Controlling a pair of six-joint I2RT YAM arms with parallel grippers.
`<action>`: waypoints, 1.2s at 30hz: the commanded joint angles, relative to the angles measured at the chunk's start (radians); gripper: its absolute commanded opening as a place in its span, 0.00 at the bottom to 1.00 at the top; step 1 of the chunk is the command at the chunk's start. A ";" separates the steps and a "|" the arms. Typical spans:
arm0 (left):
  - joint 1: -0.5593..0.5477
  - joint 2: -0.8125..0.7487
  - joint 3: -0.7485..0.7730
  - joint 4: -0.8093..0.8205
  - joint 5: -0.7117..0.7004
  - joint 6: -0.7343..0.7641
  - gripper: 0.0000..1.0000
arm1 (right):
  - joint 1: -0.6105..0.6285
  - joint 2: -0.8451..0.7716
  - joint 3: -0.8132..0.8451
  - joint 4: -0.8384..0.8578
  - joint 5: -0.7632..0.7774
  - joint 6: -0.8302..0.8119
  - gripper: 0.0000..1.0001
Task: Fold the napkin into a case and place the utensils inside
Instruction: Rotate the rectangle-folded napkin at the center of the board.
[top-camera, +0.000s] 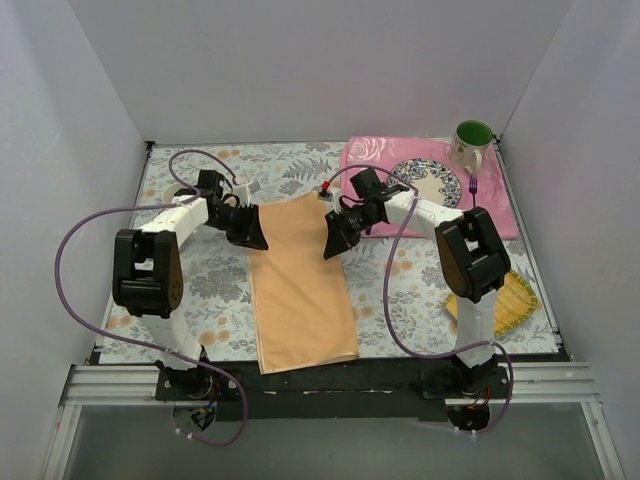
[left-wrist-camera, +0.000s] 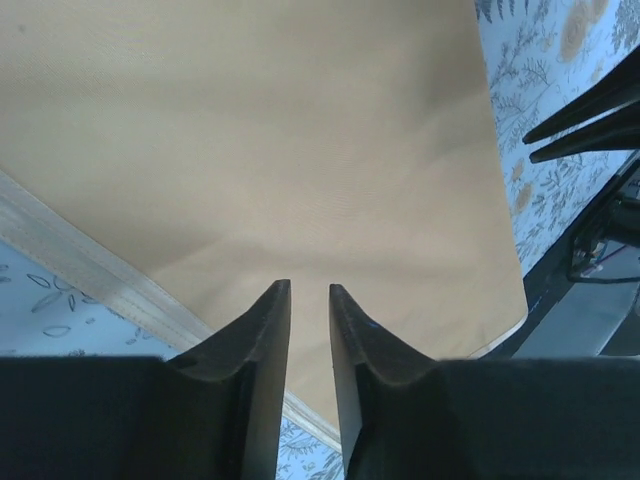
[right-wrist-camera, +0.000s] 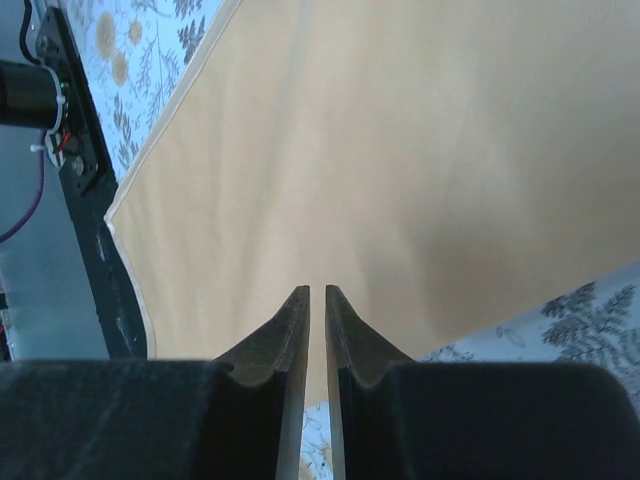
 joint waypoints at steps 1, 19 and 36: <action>0.007 0.069 0.066 0.034 0.023 -0.046 0.18 | -0.013 0.035 0.104 0.116 -0.007 0.076 0.18; 0.028 0.265 0.144 0.068 -0.243 -0.112 0.00 | -0.085 0.292 0.386 0.282 0.017 0.356 0.17; 0.036 0.281 0.161 0.034 -0.225 -0.051 0.01 | -0.136 0.498 0.489 0.363 -0.013 0.514 0.10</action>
